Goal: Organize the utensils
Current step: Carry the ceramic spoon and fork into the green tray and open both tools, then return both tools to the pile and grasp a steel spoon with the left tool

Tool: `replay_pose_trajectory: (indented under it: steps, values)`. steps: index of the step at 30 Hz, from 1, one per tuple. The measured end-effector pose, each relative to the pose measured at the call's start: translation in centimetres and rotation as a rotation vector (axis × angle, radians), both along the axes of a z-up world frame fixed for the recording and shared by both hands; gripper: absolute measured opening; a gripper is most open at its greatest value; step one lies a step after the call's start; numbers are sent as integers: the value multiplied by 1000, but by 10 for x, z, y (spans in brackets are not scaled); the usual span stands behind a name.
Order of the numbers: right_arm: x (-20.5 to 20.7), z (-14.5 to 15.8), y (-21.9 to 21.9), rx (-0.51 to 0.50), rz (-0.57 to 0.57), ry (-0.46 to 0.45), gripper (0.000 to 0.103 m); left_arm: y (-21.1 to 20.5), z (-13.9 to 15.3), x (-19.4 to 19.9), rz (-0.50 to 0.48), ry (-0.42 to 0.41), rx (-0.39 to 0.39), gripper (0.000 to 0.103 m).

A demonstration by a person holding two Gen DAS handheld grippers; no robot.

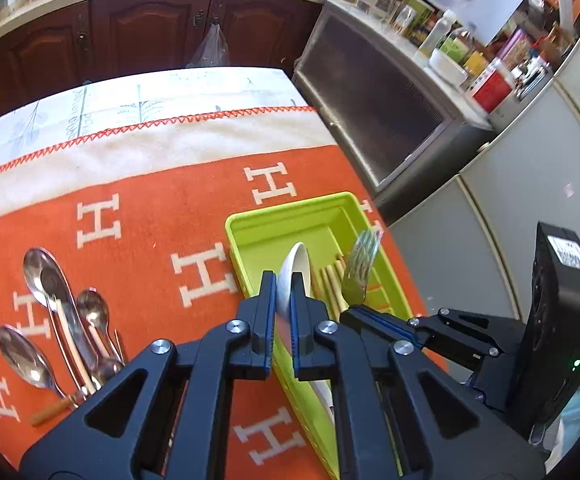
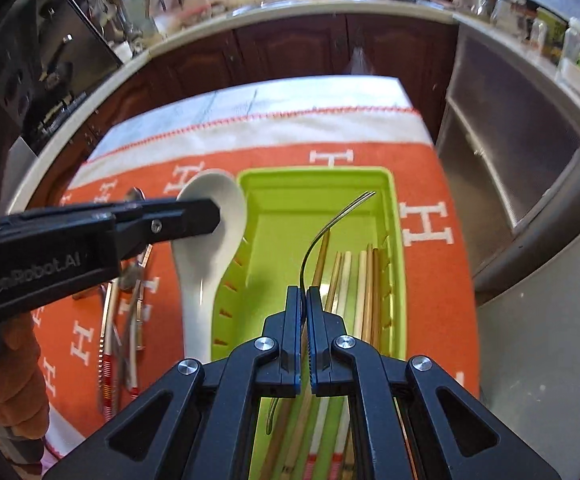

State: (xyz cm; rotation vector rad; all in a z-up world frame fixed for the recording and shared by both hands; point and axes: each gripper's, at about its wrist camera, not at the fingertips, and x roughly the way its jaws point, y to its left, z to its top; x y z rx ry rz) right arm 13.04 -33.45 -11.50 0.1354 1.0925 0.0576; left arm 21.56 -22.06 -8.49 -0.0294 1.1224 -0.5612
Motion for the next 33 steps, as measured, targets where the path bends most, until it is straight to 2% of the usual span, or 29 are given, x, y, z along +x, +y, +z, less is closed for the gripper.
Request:
replay_pose_trajectory:
  steps: [5, 8, 9, 10, 12, 15, 17, 20, 28, 33]
  values:
    - [27, -14, 4, -18, 2, 15, 2, -10, -12, 8, -14, -12, 43, 4]
    - [39, -17, -4, 19, -11, 24, 6, -10, -16, 10, -5, -2, 42, 5]
    - [41, -15, -5, 27, -13, 19, 10, -9, -17, 10, -7, 0, 39, 5]
    - [42, -15, -7, 32, -17, 13, 17, -7, -16, 9, -6, -1, 35, 5]
    - [37, -8, -7, 32, -25, -1, 22, -4, -12, 3, -3, -11, 34, 5]
    - [28, 0, -7, 47, -42, -22, 22, 5, -2, -10, -10, -15, 17, 5]
    - [15, 10, -5, 74, -61, -36, 22, 12, 6, -21, -20, -23, 7, 14]
    - [-1, 19, -1, 117, -83, -55, 22, 31, 19, -44, -23, -49, 10, 25]
    - [-49, 48, 41, 194, -80, -116, 22, 106, 35, -96, -1, -69, 33, 25]
    - [-70, 66, 76, 227, -44, -139, 22, 161, 42, -123, 14, -112, 69, 25]
